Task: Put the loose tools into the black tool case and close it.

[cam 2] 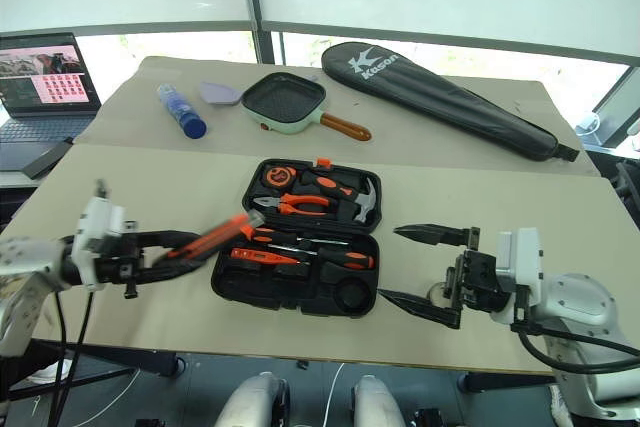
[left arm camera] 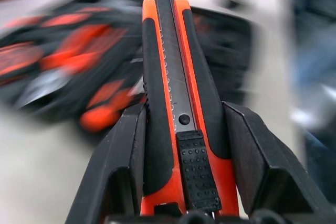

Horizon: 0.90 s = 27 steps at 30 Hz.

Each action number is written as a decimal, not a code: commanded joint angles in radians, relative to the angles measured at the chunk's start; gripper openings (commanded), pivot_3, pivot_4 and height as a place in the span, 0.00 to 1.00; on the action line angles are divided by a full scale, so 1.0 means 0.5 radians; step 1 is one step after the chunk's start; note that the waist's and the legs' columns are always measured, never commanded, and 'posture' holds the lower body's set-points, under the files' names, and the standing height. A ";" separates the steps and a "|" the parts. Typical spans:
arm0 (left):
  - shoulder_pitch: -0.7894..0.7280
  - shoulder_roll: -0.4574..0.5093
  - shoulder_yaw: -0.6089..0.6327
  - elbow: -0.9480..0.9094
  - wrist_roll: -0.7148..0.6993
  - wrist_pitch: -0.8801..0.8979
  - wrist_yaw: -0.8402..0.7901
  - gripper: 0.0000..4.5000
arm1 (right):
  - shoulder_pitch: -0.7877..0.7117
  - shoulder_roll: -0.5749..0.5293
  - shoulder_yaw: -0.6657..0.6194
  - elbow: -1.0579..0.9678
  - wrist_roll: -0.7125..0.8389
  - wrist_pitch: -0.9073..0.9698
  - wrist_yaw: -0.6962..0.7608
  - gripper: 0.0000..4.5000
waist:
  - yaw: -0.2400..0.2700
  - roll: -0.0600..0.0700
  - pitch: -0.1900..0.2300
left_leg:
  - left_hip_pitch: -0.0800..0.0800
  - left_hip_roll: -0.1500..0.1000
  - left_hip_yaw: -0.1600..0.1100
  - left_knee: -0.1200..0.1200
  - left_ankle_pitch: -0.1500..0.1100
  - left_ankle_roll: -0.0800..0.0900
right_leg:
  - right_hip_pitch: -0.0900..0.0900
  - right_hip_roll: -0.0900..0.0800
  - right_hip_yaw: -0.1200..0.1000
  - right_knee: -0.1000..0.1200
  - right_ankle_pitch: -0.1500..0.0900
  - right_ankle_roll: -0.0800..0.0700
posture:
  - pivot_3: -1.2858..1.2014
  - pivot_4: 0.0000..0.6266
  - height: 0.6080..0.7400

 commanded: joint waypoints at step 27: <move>-0.465 -0.216 -0.721 0.128 0.588 -0.134 -0.060 0.67 | 0.138 0.008 -0.032 -0.133 -0.003 0.026 -0.088 1.00 | -0.024 0.000 0.000 | -0.003 0.002 -0.004 0.002 0.000 0.001 | 0.000 0.007 0.003 0.001 -0.001 0.002 | 0.52 0.24 1.00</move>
